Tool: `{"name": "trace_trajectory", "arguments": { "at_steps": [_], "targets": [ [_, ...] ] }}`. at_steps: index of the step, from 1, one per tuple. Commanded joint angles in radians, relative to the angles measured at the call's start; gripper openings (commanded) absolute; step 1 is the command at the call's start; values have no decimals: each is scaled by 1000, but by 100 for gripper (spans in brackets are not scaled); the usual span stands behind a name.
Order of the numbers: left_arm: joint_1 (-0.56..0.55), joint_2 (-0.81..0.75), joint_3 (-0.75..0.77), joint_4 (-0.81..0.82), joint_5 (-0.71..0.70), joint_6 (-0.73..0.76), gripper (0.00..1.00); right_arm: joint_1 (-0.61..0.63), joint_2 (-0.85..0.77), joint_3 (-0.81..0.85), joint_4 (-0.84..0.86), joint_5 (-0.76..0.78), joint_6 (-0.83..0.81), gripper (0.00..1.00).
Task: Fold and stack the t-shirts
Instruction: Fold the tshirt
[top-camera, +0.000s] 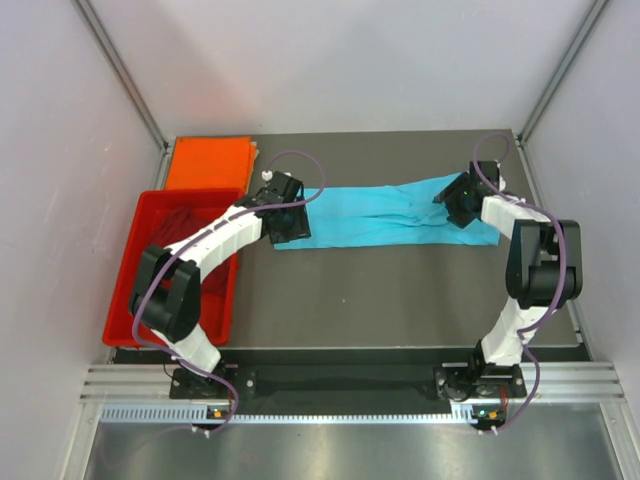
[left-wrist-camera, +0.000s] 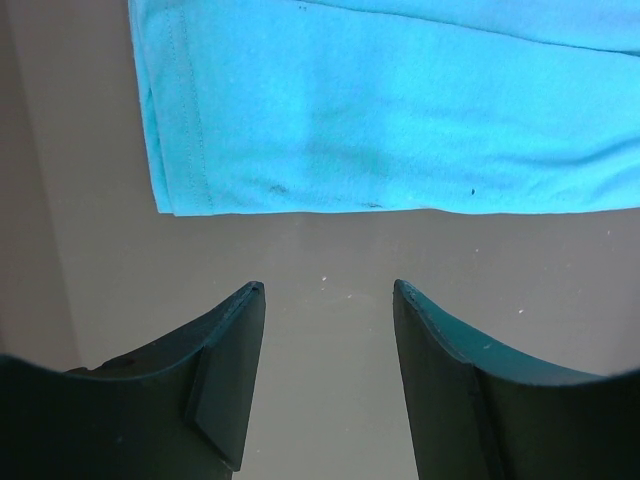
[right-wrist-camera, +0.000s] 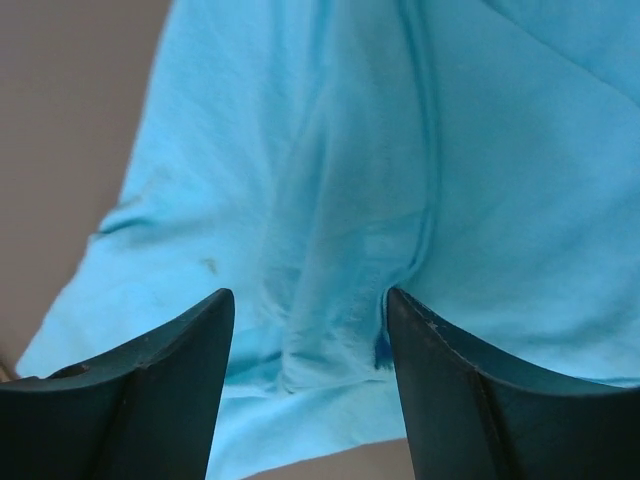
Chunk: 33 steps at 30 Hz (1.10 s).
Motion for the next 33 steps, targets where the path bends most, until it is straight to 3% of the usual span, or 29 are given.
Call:
{"name": "trace_trajectory", "arguments": {
  "at_steps": [1,5,9,15,23,30,33],
  "targets": [
    [2,-36,-7,28,-6,-15,59,48,2,17,164,-50,14,63],
    [2,-39,-12,32,3,-21,59,82,79,98,365,-211,15,60],
    [2,-52,-30,37,8,-30,59,123,119,267,295,-289,-109,59],
    [2,-58,-49,60,25,-43,59,105,16,229,44,-115,-173,57],
    [2,-39,-52,72,39,-36,59,105,39,293,-183,33,-226,50],
    [2,22,-61,94,37,-33,58,119,84,269,-166,12,-172,46],
    [2,60,-56,46,-82,-49,58,125,127,272,-144,-5,-158,44]
  ]
}}
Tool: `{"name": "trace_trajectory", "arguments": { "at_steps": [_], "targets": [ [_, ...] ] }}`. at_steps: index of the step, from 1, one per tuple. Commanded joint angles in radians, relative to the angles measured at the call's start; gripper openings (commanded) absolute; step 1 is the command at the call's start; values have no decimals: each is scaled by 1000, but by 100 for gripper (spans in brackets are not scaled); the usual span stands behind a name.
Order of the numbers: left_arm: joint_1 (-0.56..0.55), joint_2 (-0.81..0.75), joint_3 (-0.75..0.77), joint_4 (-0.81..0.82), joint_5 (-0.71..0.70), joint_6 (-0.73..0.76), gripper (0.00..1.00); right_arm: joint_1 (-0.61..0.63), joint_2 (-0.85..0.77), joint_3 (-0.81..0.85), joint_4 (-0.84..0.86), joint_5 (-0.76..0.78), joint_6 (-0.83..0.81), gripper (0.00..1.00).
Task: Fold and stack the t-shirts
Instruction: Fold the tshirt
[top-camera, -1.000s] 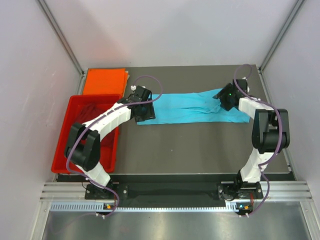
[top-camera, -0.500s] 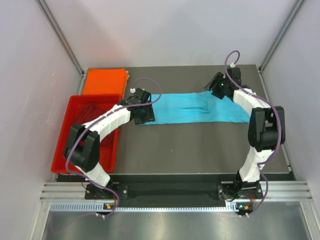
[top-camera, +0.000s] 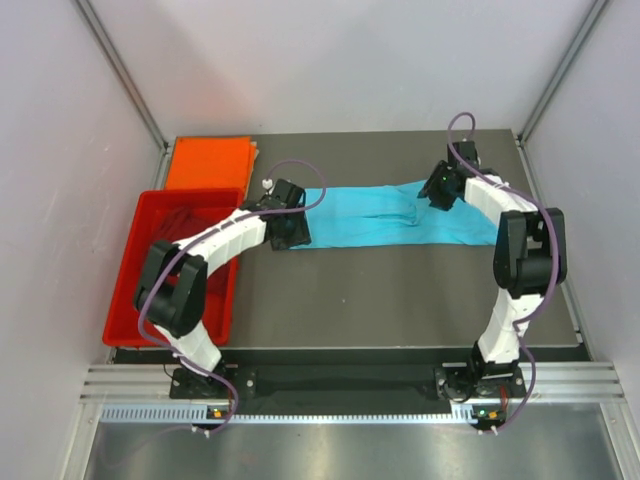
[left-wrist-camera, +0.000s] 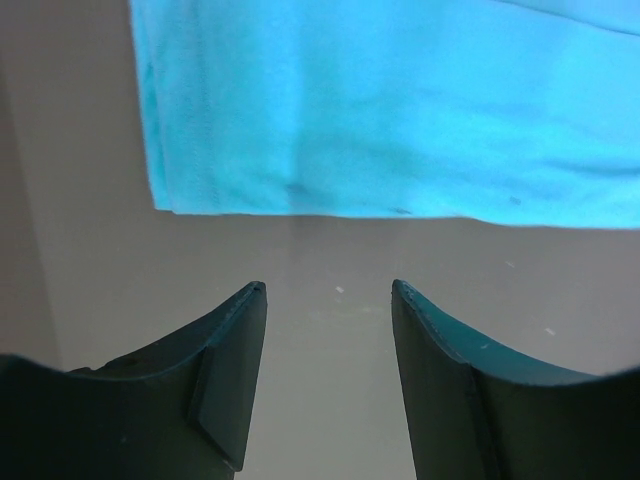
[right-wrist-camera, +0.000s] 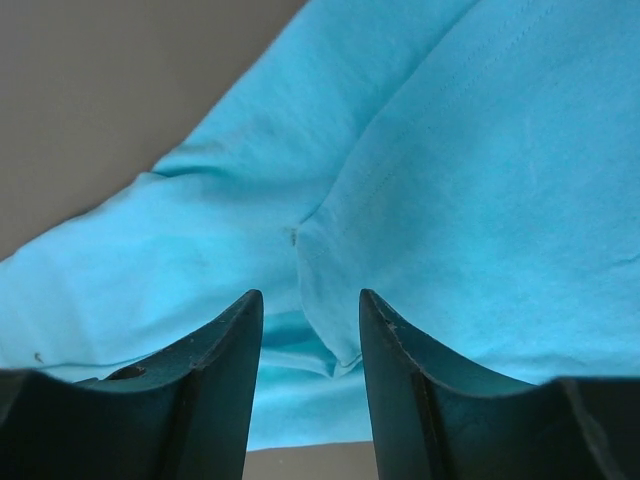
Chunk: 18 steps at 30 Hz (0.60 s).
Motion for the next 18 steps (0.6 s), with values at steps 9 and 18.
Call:
{"name": "trace_trajectory", "arguments": {
  "at_steps": [9,18],
  "targets": [
    [9,125,3,-72,-221,-51,57,38,135,57,93,-44,48,40],
    [6,46,-47,-133,-211,-98,54,35,8,92,-5,48,37,52]
  ]
}}
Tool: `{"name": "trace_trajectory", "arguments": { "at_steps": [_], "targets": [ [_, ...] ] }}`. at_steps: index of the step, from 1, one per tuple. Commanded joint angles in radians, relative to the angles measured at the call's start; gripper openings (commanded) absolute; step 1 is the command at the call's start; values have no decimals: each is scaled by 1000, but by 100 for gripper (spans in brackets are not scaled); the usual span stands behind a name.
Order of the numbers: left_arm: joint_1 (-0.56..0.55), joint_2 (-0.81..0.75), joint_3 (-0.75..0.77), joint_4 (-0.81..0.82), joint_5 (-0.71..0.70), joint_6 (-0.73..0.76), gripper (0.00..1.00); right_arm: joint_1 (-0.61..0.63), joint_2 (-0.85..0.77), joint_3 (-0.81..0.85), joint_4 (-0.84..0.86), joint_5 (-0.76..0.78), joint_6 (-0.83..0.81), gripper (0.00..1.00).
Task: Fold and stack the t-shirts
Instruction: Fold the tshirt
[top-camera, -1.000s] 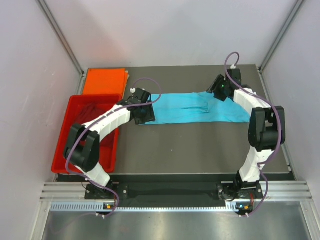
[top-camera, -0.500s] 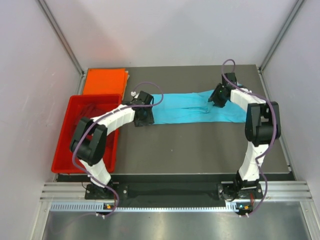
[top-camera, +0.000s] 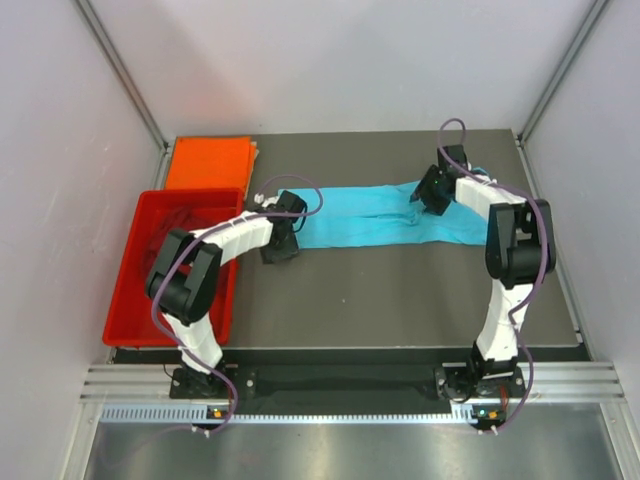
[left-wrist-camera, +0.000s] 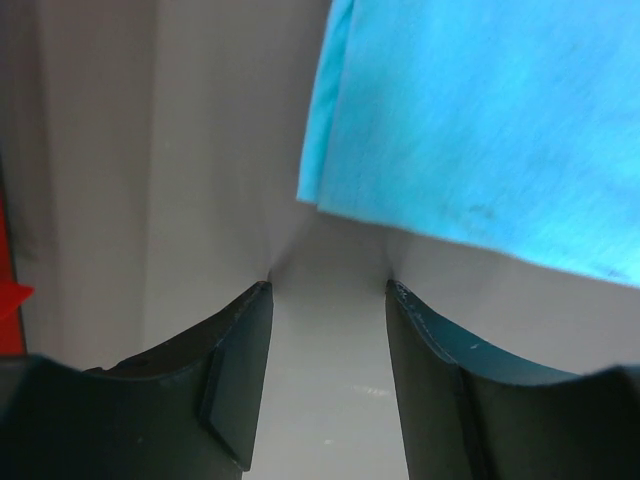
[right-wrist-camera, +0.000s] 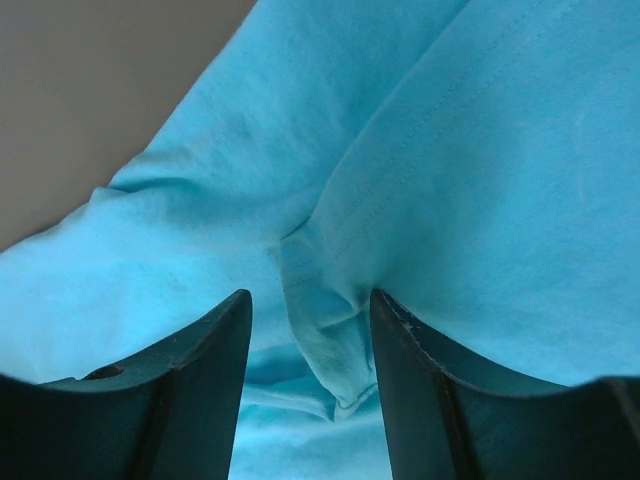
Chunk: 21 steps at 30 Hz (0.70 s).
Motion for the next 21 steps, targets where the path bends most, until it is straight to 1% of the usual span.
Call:
{"name": "trace_trajectory", "arguments": {
  "at_steps": [1,2,5,6,7,8,9,11,15,16,21],
  "targets": [
    [2,-92,-21,-36,6,-14,54,2,-121,84,-62,75,-10,53],
    [2,-120,-11,-36,10,-7,54,-4,-131,92,-145,130,-10,53],
    [2,-154,17,1,56,56,53,-47,-197,46,-266,218,22,53],
    [2,-158,22,41,79,97,53,-83,-246,14,-269,218,28,53],
    [2,-158,29,55,122,111,53,-103,-271,-53,-269,217,42,53],
    [4,-151,34,72,139,133,52,-116,-295,-86,-269,211,48,52],
    [4,-145,37,84,151,140,51,-180,-335,-115,-269,210,54,52],
    [8,-109,48,110,159,145,51,-220,-374,-184,-269,212,59,50],
    [22,-27,84,107,159,144,50,-310,-392,-251,-245,212,36,46],
    [25,-13,101,103,153,144,50,-321,-392,-268,-237,214,30,44],
    [39,41,129,81,87,127,50,-356,-369,-308,-145,217,10,43]
  ]
}}
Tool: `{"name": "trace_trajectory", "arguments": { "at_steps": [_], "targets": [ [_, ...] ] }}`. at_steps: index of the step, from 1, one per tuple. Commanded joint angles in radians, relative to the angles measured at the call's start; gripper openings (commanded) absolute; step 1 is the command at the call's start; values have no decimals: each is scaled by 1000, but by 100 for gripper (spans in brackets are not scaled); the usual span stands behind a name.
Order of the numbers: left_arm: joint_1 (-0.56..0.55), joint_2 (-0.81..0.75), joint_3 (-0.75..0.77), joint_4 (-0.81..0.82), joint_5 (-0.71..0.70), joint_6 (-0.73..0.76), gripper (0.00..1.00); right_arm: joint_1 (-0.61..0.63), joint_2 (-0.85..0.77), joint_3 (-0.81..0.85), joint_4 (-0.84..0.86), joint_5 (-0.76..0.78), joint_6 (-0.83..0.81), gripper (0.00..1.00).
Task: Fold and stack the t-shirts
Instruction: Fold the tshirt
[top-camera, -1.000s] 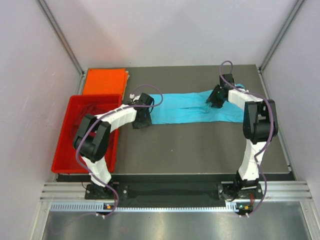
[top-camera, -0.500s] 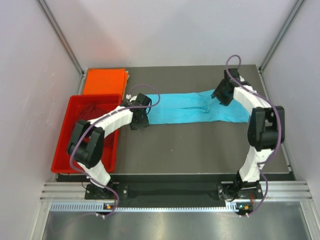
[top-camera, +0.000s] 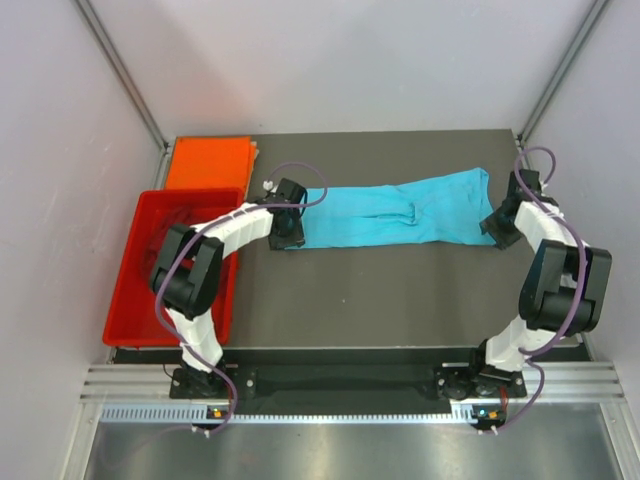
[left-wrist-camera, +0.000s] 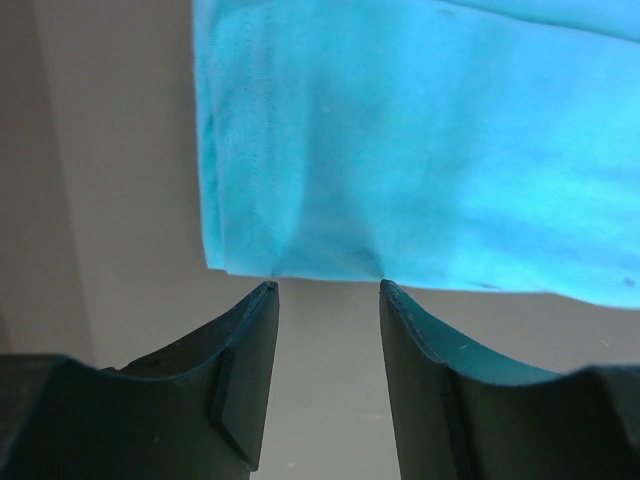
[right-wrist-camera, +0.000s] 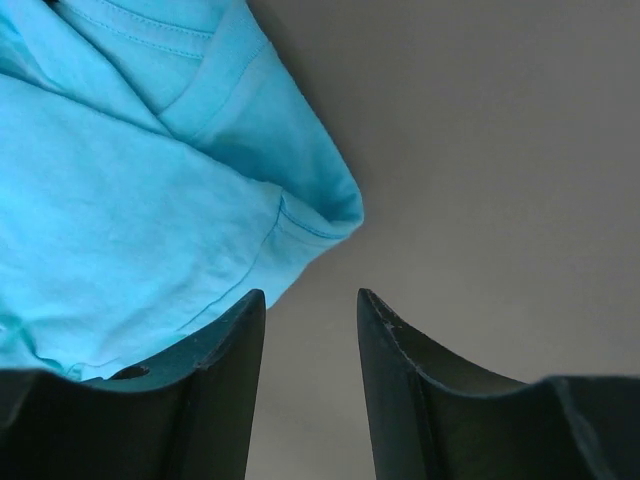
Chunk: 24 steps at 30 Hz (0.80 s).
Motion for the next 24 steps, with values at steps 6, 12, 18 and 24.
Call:
{"name": "trace_trajectory", "arguments": {
  "at_steps": [6,12,18,24],
  "targets": [
    [33,77,87,-39,-87,-8,50,-31,84,24,130,26,-43,41],
    [38,123,98,-85,-139,-19,50,-51,156,56,147,32,-73,37],
    [39,134,84,-141,-245,-31,49,-57,159,90,99,108,-128,9],
    [32,108,49,-167,-251,-57,49,-57,155,94,79,92,-178,2]
  ]
}}
